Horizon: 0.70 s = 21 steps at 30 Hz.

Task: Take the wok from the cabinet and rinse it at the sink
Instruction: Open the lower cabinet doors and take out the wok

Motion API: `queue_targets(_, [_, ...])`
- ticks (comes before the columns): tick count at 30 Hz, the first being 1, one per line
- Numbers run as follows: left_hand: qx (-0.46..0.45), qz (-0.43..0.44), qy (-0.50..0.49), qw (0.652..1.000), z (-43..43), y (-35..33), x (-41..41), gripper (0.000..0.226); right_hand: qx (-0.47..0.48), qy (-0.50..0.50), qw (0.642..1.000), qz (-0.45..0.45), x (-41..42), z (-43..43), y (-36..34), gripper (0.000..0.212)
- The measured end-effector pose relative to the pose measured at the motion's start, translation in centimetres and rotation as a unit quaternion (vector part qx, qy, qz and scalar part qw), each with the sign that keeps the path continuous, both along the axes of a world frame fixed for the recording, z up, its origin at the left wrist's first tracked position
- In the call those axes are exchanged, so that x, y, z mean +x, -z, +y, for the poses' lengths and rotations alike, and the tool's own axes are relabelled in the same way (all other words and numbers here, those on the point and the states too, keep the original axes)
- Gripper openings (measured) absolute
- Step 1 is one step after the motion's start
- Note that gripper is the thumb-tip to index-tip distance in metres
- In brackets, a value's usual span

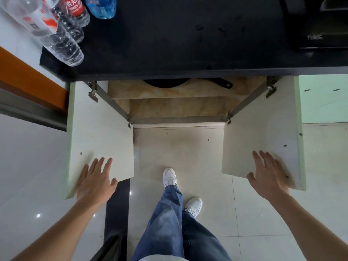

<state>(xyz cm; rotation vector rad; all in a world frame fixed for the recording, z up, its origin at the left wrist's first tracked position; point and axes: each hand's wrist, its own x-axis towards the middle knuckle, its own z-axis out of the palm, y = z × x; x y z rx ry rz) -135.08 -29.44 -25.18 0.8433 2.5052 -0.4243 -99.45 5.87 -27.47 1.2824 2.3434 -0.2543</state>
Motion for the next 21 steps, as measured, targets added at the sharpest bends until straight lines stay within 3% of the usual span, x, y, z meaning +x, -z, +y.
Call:
queue_targets(7, [0.012,-0.006,-0.011,1.0,2.9,1.2,-0.9,0.071,0.012,0.016,1.0,-0.022,-0.1,2.2,0.9,0.077])
queue_targets(13, [0.099,-0.022,0.119,0.988,12.0,3.5,-0.3,0.071,0.056,-0.037,0.997,0.041,-5.0,3.9,1.3,0.075])
queue_targets(21, [0.175,-0.005,0.314,0.933,27.0,8.8,0.3,0.068,0.115,-0.077,0.981,0.135,-13.8,8.8,5.0,0.068])
